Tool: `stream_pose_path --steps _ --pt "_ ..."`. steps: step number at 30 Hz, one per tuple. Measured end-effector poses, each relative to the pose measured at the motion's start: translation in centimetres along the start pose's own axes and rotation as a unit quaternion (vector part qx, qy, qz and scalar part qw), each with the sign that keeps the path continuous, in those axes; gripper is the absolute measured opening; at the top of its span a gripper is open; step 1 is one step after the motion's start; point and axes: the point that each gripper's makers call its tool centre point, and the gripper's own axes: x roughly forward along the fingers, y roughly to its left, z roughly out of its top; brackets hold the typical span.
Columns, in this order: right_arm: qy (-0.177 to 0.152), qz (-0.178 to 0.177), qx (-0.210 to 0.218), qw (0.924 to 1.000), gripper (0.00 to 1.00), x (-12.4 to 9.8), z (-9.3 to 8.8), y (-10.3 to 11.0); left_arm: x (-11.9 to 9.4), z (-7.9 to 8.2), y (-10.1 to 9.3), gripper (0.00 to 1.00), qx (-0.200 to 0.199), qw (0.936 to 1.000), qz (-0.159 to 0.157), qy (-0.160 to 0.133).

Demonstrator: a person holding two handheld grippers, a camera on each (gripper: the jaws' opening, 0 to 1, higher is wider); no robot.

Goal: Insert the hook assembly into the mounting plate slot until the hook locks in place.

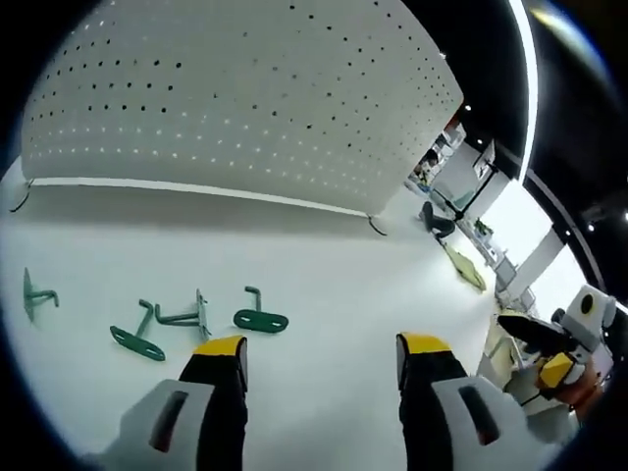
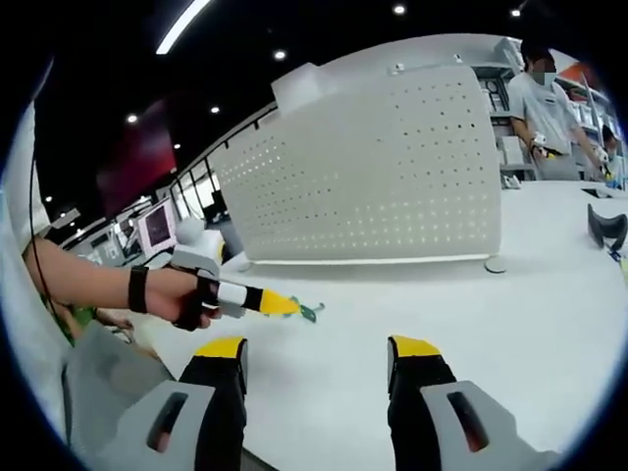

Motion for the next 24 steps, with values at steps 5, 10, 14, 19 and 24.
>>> stream_pose_path --steps 5,10,14,19,24 --pt "0.003 -0.001 0.001 1.0 0.58 0.1 -0.2 -0.1 0.6 -0.1 -0.1 0.58 -0.01 0.9999 -0.003 0.004" --pt "-0.004 0.003 0.01 0.9999 0.58 0.1 0.0 0.0 1.2 0.1 0.4 0.57 -0.036 0.9994 0.003 0.002" --pt "-0.006 0.003 0.013 0.9999 0.58 0.1 -0.1 0.0 1.7 0.1 0.7 0.52 -0.064 0.9979 0.011 0.005" --pt "-0.004 0.002 0.012 0.9999 0.58 0.1 -0.2 -0.1 2.4 -0.6 0.7 0.5 -0.039 0.9981 0.019 0.043" --pt "-0.008 -0.001 0.016 0.9998 0.58 -0.1 0.0 -0.3 3.2 0.3 0.4 0.48 -0.078 0.9967 0.01 0.019"
